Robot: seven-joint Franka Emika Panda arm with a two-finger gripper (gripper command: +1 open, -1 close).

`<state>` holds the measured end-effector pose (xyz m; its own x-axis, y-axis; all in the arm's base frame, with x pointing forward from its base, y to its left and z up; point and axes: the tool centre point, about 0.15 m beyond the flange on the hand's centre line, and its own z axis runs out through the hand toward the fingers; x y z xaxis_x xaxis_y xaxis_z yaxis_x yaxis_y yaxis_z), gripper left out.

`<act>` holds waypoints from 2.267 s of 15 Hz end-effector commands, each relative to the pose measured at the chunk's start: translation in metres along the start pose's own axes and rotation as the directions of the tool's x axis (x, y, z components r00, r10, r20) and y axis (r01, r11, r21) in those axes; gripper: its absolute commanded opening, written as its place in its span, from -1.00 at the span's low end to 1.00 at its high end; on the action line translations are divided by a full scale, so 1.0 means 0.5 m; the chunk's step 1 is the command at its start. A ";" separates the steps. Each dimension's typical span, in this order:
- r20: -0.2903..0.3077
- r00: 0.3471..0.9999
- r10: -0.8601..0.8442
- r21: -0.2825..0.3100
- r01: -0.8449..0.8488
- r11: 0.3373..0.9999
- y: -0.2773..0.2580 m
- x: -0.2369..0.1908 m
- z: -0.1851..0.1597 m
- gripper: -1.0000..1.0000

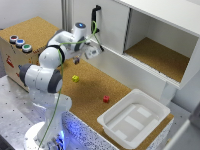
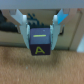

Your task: Place the purple block on top of the drawer

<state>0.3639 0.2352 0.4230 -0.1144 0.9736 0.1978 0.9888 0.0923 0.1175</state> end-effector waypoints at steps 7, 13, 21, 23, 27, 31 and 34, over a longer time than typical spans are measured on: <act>0.007 0.906 -0.424 0.156 0.418 0.895 0.048 0.361 -0.073 -1.00; -0.069 0.881 -0.469 0.209 0.472 0.857 0.031 0.436 -0.025 -1.00; -0.129 0.918 -0.374 0.281 0.395 0.875 0.054 0.478 0.051 -1.00; -0.131 0.931 -0.340 0.301 0.365 0.881 0.049 0.491 0.065 -1.00; -0.097 0.957 -0.275 0.264 0.291 0.919 0.037 0.479 0.059 1.00; -0.097 0.957 -0.275 0.264 0.291 0.919 0.037 0.479 0.059 1.00; -0.097 0.957 -0.275 0.264 0.291 0.919 0.037 0.479 0.059 1.00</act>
<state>0.3476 0.4627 0.4364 -0.4007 0.8789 0.2587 0.9102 0.4143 0.0024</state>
